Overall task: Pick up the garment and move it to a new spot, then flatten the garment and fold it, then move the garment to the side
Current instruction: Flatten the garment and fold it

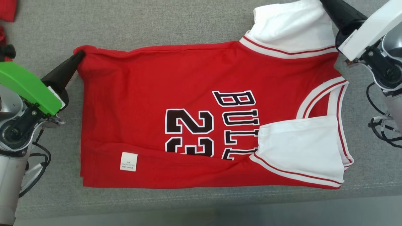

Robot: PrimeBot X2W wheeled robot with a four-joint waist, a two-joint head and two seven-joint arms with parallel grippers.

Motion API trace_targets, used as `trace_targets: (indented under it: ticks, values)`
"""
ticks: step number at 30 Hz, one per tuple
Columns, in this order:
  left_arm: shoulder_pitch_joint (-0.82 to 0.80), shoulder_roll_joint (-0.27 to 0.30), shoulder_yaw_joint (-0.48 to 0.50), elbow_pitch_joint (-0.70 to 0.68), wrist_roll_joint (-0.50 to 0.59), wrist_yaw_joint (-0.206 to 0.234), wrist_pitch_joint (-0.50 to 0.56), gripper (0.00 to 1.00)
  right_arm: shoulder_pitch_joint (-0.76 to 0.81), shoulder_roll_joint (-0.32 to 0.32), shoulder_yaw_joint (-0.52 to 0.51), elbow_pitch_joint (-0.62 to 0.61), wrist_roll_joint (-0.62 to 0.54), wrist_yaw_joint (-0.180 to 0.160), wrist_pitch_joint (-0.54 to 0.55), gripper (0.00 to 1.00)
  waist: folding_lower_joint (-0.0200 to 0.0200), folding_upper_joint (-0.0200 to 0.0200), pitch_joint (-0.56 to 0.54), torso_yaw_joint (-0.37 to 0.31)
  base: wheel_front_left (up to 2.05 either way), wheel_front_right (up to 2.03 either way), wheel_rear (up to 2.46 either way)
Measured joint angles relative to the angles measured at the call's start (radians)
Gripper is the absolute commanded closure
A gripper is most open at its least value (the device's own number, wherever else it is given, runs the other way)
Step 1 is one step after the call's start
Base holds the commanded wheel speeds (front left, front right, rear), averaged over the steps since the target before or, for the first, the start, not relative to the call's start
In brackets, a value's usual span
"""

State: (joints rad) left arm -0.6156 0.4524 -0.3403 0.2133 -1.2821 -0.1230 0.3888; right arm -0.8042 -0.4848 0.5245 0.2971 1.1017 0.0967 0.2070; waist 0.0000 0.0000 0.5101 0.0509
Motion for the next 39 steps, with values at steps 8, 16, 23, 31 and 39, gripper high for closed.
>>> trace_targets:
  ticks: [8,16,23,31,39]
  values:
    - [0.074,0.006,0.009,-0.002,-0.014,0.0,-0.054,1.0,0.094,-0.003,0.005,-0.055,0.015,0.008,-0.037,1.0,0.0,0.0,-0.056,-0.017,0.0,0.0,0.0]
    - [0.136,0.01,0.008,-0.014,-0.025,0.0,-0.087,1.0,0.164,-0.02,0.005,-0.114,0.028,0.009,-0.058,1.0,0.0,0.0,-0.105,-0.029,0.0,0.0,0.0]
    - [0.207,0.026,0.008,-0.027,-0.039,0.0,-0.116,1.0,0.256,-0.027,0.007,-0.166,0.056,0.009,-0.073,1.0,0.0,0.0,-0.144,-0.039,0.0,0.0,0.0]
    - [0.262,0.037,0.01,-0.046,-0.07,0.0,-0.139,1.0,0.363,-0.044,-0.005,-0.21,0.079,0.007,-0.102,1.0,0.0,0.0,-0.16,-0.05,0.0,0.0,0.0]
    - [0.308,0.049,0.013,-0.061,-0.078,0.0,-0.163,1.0,0.447,-0.045,-0.012,-0.256,0.09,-0.006,-0.133,1.0,0.0,0.0,-0.169,-0.056,0.0,0.0,0.0]
